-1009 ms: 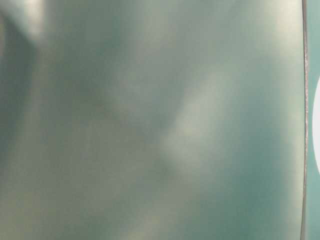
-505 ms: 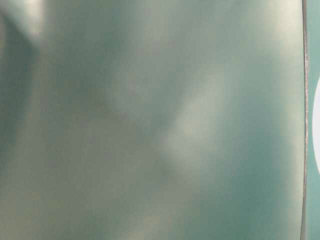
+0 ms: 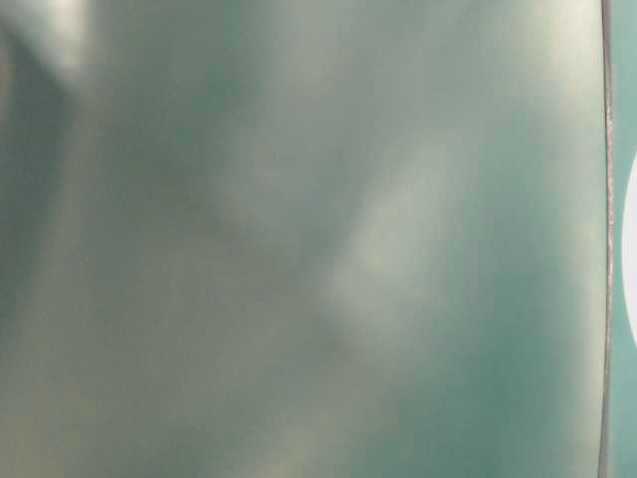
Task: Scoop the yellow hexagonal prism block from the bowl with a spoon using the right arm.
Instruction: 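Close the right gripper on the red spoon handle, then lift the red spoon and carry it over the white bowl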
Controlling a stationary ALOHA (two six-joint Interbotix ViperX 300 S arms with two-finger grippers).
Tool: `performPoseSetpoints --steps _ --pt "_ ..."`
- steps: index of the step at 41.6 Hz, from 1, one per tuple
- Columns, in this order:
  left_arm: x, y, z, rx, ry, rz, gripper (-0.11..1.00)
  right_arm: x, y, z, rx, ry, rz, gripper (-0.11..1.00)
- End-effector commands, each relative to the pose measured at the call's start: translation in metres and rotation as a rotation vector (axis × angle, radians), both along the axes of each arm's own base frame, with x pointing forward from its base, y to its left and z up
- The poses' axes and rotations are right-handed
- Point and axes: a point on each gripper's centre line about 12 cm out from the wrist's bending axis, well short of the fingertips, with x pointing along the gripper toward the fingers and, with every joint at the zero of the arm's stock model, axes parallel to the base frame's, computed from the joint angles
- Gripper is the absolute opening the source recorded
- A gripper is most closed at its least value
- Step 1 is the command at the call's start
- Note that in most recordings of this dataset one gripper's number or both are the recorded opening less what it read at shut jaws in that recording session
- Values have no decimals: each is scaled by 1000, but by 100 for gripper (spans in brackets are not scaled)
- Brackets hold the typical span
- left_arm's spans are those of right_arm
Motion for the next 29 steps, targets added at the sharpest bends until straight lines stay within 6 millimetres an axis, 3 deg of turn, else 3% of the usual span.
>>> performPoseSetpoints --steps 1,12,19,29 --pt "2 0 7 3 -17 0 0 3 1 4 3 -21 0 47" --pt "2 0 8 5 -18 1 0 2 1 4 -2 -26 3 43" --pt "2 0 8 3 -18 0 0 3 1 7 3 -42 1 23" --pt "2 0 8 3 -20 0 0 5 3 26 54 -94 0 23"
